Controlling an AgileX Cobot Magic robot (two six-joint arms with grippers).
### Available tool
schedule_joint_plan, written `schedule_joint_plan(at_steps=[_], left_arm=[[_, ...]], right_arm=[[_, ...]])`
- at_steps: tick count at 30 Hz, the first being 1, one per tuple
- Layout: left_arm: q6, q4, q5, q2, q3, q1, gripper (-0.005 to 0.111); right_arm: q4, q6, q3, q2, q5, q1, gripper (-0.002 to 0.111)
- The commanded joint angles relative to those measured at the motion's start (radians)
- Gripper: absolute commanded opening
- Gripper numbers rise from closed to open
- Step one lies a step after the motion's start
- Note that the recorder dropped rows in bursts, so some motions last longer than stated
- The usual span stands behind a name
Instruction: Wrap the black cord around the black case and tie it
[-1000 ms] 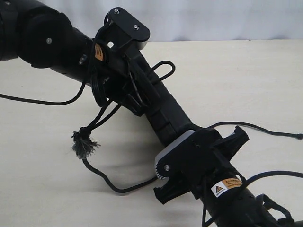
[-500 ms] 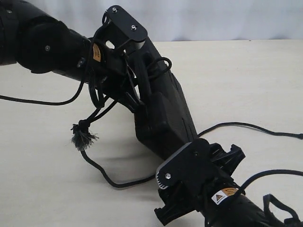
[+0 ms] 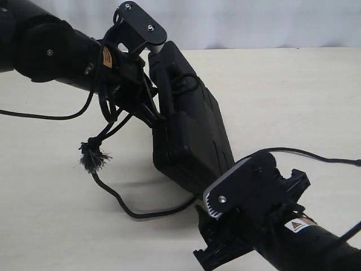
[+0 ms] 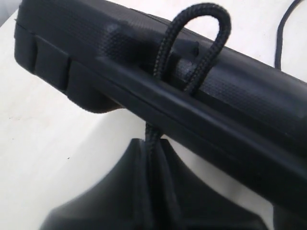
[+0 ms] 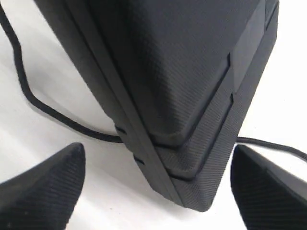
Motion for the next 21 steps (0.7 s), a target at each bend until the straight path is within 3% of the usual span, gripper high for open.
schedule_joint_plan(at_steps=[1, 6, 10, 14, 21], left_arm=[[0.011, -0.006, -0.060, -0.004, 0.002, 0.001, 0.000], [0.011, -0.006, -0.060, -0.004, 0.002, 0.001, 0.000], [0.011, -0.006, -0.060, -0.004, 0.002, 0.001, 0.000], [0.011, -0.006, -0.060, -0.004, 0.002, 0.001, 0.000], [0.011, -0.006, -0.045, -0.004, 0.002, 0.001, 0.000]], right_arm=[[0.064, -0.068, 0.003, -0.114, 0.071, 0.002, 0.077], [0.076, -0.088, -0.002, -0.259, 0.075, -0.003, 0.077], [0.141, -0.194, -0.054, -0.353, 0.069, -0.069, 0.071], [0.162, -0.336, -0.138, -0.372, 0.154, -0.211, 0.058], [0.162, -0.401, -0.246, -0.276, 0.569, -0.594, 0.038]])
